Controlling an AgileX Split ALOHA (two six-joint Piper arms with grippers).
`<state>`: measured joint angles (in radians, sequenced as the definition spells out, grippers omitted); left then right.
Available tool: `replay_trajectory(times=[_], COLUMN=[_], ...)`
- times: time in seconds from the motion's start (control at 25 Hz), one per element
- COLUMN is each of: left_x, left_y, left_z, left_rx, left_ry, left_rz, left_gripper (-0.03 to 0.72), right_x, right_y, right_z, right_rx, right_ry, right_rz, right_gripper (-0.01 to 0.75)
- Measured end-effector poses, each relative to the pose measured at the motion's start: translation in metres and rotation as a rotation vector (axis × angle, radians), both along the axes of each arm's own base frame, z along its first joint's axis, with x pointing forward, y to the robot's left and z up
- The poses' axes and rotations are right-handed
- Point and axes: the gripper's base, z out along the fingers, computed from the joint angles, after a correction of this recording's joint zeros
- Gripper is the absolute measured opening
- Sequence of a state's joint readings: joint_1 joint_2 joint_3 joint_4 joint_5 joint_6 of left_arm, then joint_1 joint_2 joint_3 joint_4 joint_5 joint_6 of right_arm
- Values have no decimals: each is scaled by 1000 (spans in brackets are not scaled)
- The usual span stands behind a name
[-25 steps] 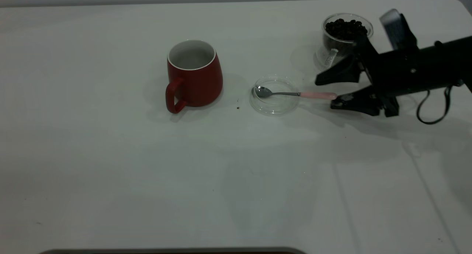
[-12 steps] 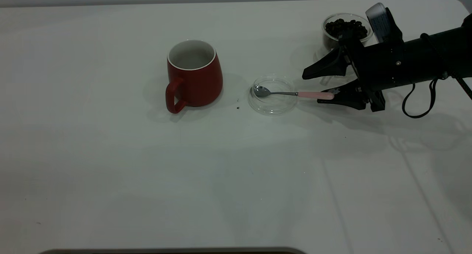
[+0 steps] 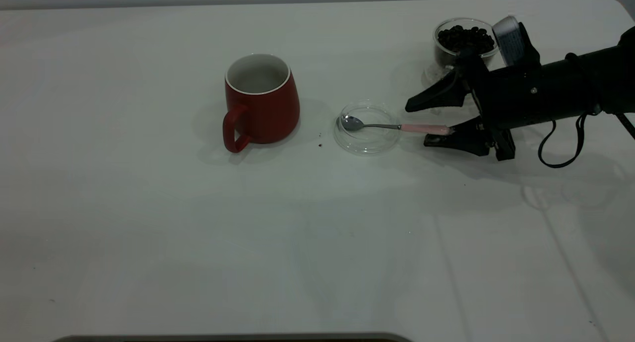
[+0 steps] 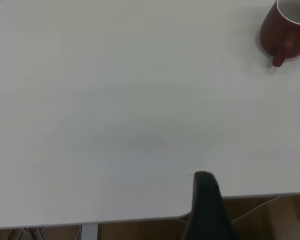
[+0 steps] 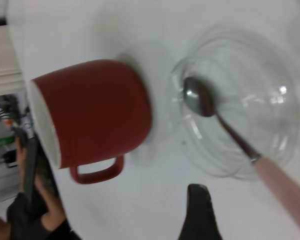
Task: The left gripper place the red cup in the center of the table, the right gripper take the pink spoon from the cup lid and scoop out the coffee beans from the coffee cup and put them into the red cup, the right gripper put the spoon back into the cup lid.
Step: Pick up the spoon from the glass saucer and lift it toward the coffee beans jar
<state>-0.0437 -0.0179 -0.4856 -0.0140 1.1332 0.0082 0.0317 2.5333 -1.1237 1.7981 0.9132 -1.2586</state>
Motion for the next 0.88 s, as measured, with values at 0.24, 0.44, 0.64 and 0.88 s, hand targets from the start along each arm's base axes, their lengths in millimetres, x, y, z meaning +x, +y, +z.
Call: replay_trajectory(times=[0.24, 0.44, 0.64, 0.88], left_x=[0, 0, 0, 0], left_y=[0, 0, 0, 0], left_z=[0, 0, 0, 0], left_rx=[0, 0, 0, -1], left_ry=[0, 0, 0, 0], left_rz=[0, 0, 0, 1], left_gripper=[569, 569, 569, 569], right_x=[0, -1, -1, -1], right_y=[3, 3, 3, 3], right_z=[4, 5, 5, 5], right_rx=[53, 71, 70, 67], right_ry=[5, 5, 5, 3], right_rz=[2, 4, 4, 14], right_gripper=[596, 593, 487, 215])
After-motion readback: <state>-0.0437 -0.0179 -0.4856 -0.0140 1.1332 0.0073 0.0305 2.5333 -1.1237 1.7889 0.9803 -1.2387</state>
